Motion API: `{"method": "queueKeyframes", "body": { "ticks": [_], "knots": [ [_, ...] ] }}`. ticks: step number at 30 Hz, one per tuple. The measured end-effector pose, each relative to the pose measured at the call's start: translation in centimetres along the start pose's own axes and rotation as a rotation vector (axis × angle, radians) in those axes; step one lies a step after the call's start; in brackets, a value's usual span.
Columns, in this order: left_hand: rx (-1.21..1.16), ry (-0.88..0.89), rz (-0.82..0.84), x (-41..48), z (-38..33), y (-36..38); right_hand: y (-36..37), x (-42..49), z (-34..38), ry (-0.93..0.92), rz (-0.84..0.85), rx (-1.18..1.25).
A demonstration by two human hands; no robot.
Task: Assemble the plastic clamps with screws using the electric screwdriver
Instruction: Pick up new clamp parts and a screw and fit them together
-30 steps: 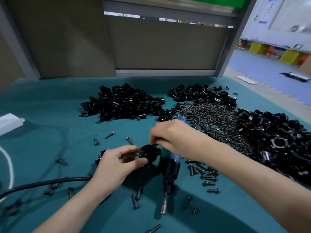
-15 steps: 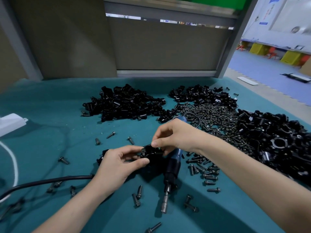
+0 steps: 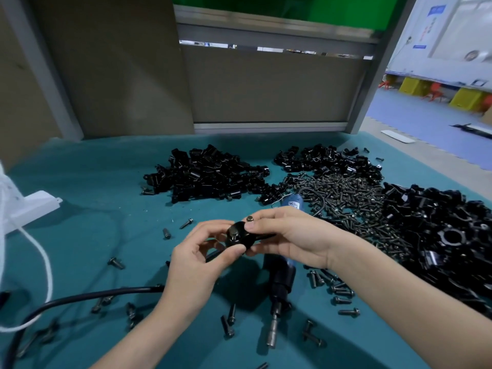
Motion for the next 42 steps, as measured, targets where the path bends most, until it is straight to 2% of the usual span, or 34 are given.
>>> {"method": "queueKeyframes", "body": {
  "ticks": [7,14,18,22,24,26,28,29,31,35,39,42],
  "knots": [
    [-0.012,0.067,0.034,-1.2,-1.5,1.5,2.6,-0.5,-0.9,0.03,0.074,0.216],
    [0.224,0.249,-0.05,-1.2,-3.1,0.1,4.3,-0.5,-2.4,0.047,0.083,0.365],
    [0.283,0.328,-0.074,-1.5,-3.7,0.0,4.4,-0.5,-2.4,0.026,0.079,0.301],
    [0.282,0.301,-0.042,-1.5,-3.2,0.3,3.7,-0.7,-2.5,0.002,0.081,0.247],
    [0.302,0.282,-0.024,-1.6,-2.8,0.7,1.9,-1.3,-1.7,-0.034,0.027,0.08],
    [0.297,0.225,-0.005,-1.5,-2.2,0.8,-2.7,-2.1,-0.2,-0.073,-0.231,-0.337],
    [0.255,0.153,0.018,-1.5,-1.4,0.9,-7.6,-3.2,0.9,-0.023,-0.516,-0.764],
    [0.234,0.127,0.034,-1.5,-1.1,1.0,-9.1,-3.4,0.3,0.055,-0.563,-0.835],
    [0.226,0.107,0.071,-1.4,-0.7,1.3,-9.6,-3.0,-2.0,0.181,-0.527,-0.796],
    [0.254,0.1,0.119,-1.6,-0.4,1.7,-9.4,-1.5,-3.5,0.17,-0.621,-0.908],
    [0.241,0.084,0.1,-1.5,-0.5,1.6,-9.6,-0.7,-3.8,0.217,-0.611,-0.748],
    [0.213,0.053,0.078,-1.4,-0.3,1.2,-9.2,-0.1,-4.2,0.148,-0.561,-0.409]
  ]
}}
Point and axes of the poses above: each hand's wrist, its own x-axis towards the middle knuckle, its own y-axis out of the palm, z = x × y, the point moved 10 cm from there along x, towards the middle knuckle, and after that the axes turned 3 degrees about -x, right-handed, at the moved point
